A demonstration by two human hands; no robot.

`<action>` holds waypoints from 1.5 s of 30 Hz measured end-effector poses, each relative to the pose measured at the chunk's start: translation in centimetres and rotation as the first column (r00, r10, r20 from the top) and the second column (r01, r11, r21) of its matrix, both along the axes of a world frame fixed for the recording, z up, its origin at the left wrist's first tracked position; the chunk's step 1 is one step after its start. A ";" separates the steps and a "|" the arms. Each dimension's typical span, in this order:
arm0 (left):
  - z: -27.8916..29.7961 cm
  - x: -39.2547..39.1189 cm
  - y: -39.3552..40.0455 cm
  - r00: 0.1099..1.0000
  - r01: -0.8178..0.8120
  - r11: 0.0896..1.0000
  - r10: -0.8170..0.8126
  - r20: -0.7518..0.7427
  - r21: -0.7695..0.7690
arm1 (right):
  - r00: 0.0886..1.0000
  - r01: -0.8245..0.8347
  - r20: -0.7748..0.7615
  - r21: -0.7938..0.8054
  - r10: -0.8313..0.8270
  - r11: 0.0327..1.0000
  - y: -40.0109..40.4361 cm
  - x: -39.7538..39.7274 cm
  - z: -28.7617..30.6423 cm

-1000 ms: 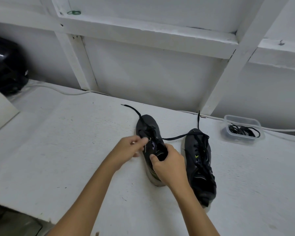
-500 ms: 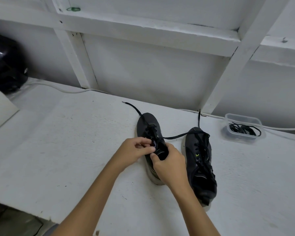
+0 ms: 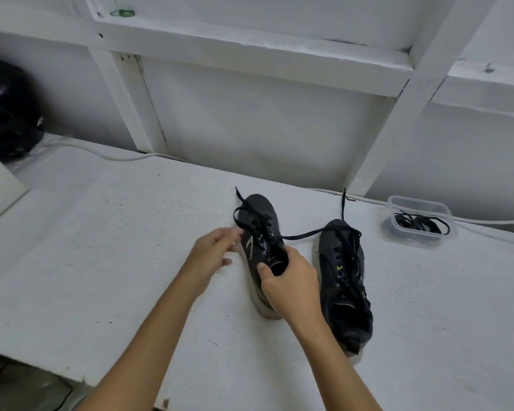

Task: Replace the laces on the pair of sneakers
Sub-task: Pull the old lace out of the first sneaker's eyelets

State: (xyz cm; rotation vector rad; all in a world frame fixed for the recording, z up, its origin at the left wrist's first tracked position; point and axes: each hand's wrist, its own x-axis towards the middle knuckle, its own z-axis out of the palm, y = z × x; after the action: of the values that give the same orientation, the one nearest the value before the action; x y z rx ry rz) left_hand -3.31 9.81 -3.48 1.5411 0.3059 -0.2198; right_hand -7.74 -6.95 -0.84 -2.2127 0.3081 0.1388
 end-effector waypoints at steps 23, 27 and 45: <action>-1.4 -0.1 -2.3 0.989 0.004 0.986 -0.028 0.145 0.166 | 1.000 0.012 0.002 -0.019 -0.012 1.000 0.0 0.1 -0.2; -0.6 1.0 -0.6 0.914 -0.392 0.918 0.396 0.085 -0.063 | 1.000 0.009 -0.004 -0.027 -0.009 1.000 -0.1 0.1 -0.3; -0.9 1.0 -0.3 0.975 -0.182 0.974 0.196 0.101 -0.135 | 1.000 0.029 0.000 -0.049 -0.029 0.998 0.1 0.2 -0.3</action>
State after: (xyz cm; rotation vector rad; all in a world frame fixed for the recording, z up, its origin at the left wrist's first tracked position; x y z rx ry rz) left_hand -2.26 9.50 -4.41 1.3849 0.3407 -0.0005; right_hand -7.56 -6.84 -1.18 -2.2551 0.3473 0.1168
